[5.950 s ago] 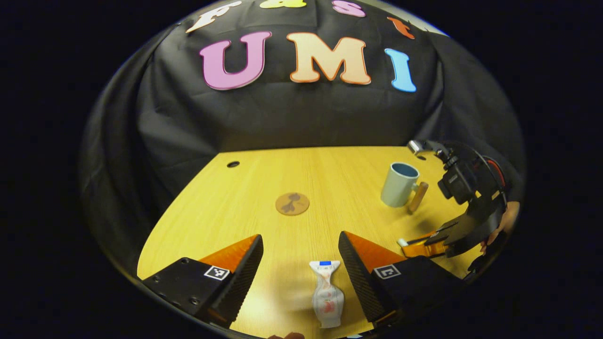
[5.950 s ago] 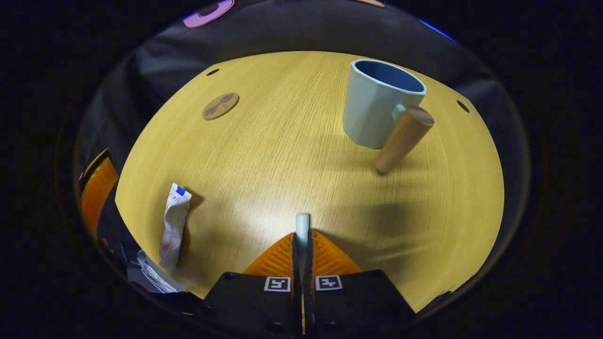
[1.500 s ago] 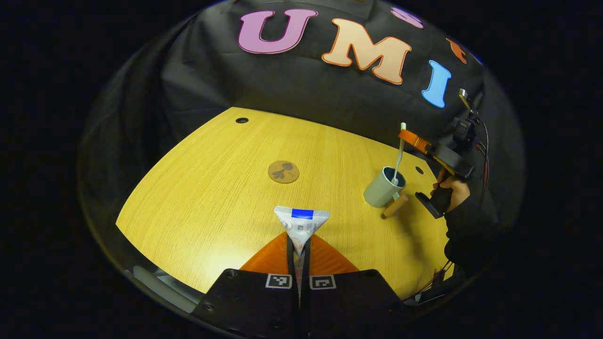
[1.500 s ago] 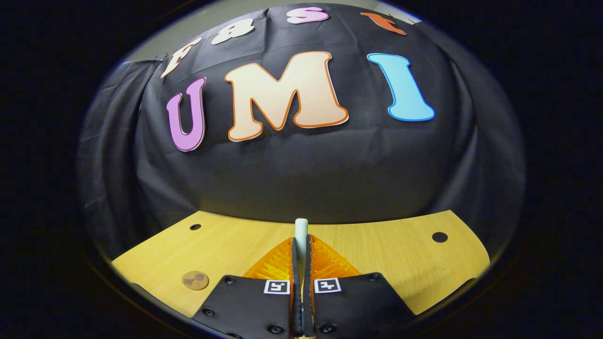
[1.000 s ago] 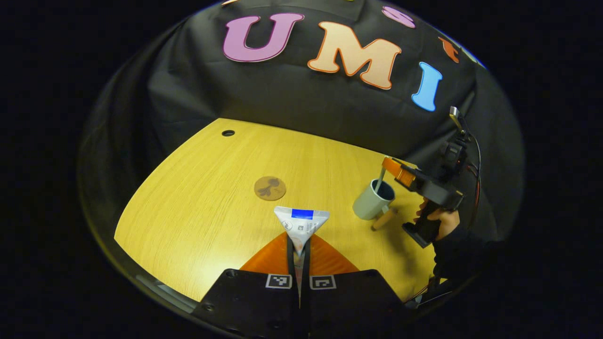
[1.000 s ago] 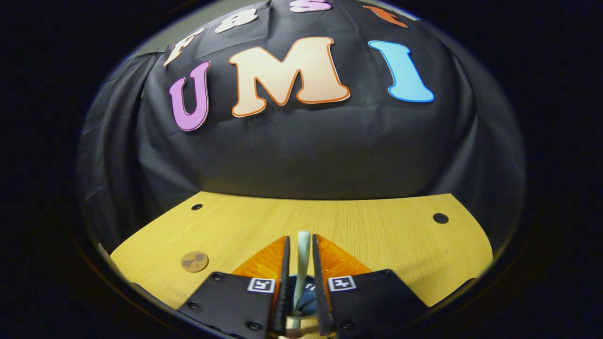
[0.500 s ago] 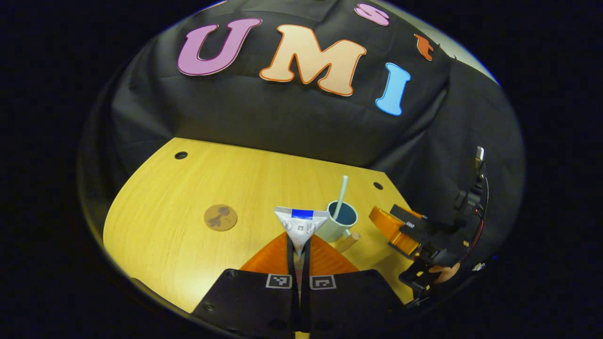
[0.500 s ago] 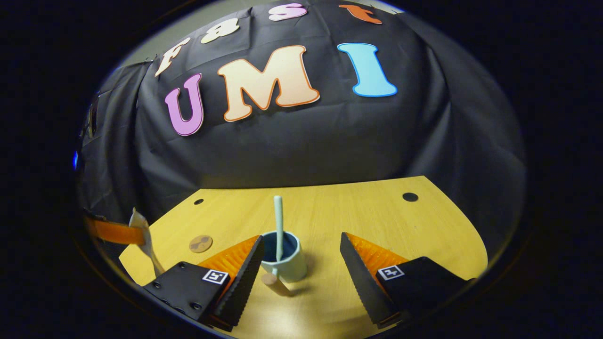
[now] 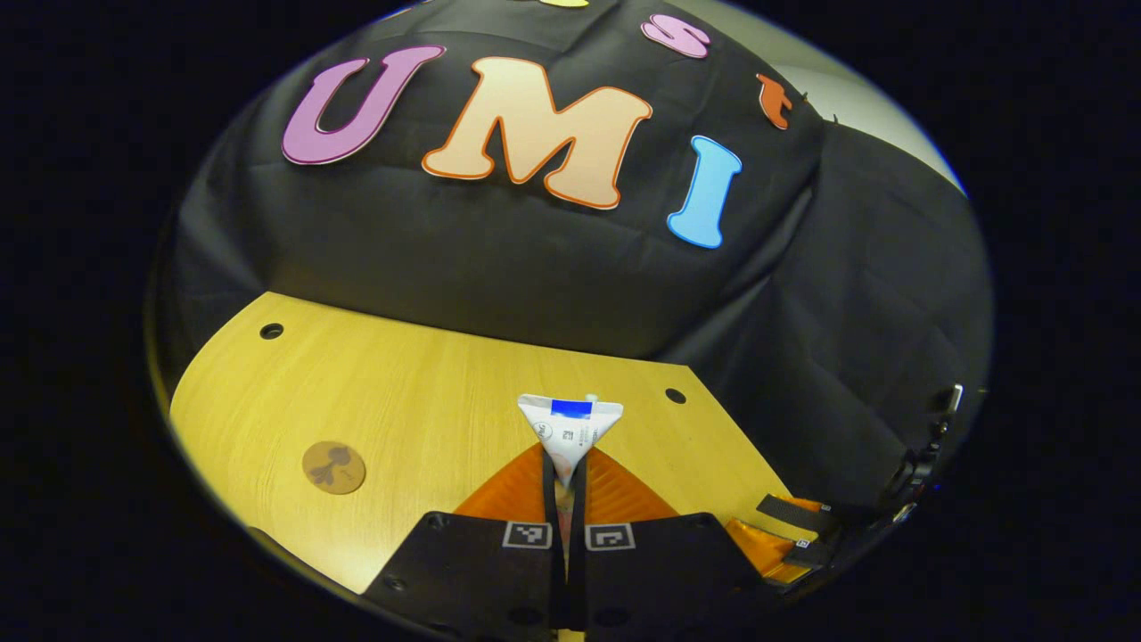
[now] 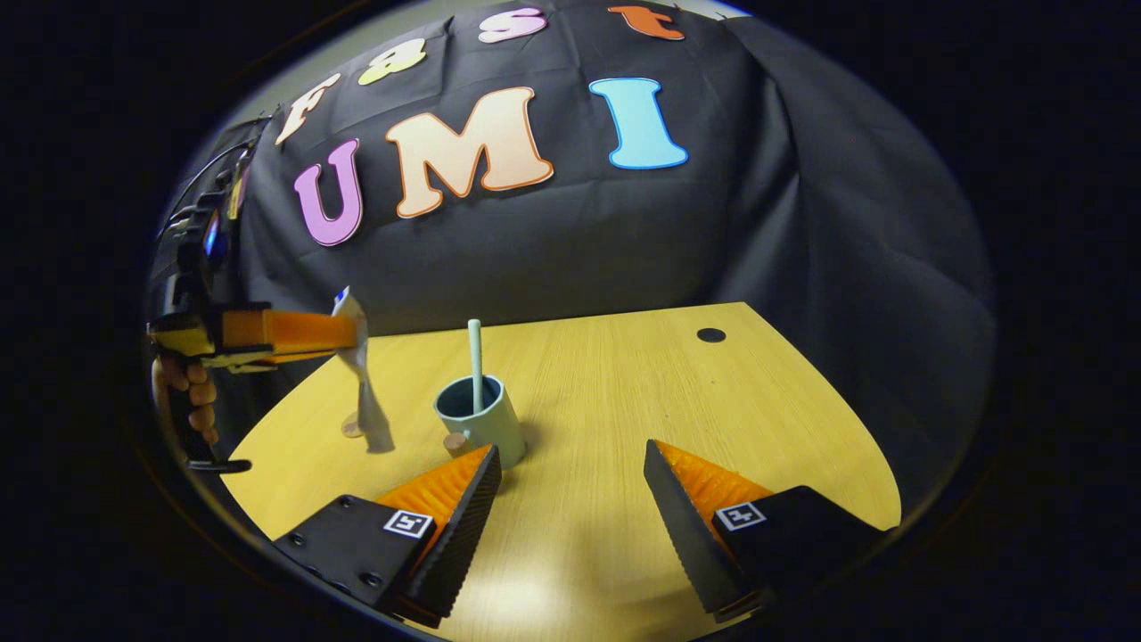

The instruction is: Put the toothbrush and toothpaste on the desktop into the cup, then pick up the cup and place it on the coaster on the desktop.

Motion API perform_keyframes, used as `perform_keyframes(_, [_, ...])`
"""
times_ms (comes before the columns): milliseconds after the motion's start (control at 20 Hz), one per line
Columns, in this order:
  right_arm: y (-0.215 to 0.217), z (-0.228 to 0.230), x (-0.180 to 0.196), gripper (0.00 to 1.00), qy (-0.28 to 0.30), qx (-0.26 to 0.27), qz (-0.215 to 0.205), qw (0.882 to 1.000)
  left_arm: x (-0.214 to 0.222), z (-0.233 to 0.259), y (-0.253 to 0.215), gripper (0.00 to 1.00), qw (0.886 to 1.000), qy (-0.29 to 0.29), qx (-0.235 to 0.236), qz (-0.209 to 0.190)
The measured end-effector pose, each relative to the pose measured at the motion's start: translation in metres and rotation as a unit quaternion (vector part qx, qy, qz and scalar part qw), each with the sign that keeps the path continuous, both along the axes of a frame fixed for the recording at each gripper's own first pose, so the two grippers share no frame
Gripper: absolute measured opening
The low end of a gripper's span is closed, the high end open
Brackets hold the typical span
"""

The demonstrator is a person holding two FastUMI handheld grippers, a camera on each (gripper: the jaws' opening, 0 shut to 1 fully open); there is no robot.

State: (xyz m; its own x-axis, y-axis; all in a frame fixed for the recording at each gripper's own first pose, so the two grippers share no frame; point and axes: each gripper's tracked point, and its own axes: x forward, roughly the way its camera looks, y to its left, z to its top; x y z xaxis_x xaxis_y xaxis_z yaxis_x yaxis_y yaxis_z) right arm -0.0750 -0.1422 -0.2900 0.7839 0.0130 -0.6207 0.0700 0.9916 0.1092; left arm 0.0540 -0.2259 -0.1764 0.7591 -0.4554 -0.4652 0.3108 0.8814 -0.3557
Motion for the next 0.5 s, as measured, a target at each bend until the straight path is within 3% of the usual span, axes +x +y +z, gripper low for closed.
perform_keyframes(250, [-0.007,0.003,-0.017,0.99,0.008,-0.001,0.001,1.0,0.034,0.005,-0.025,0.0,0.999,-0.045,-0.006,0.011])
perform_keyframes(500, [-0.02,-0.002,-0.03,0.99,0.022,-0.008,0.002,1.0,0.052,-0.02,-0.046,0.0,0.999,-0.044,-0.008,0.022])
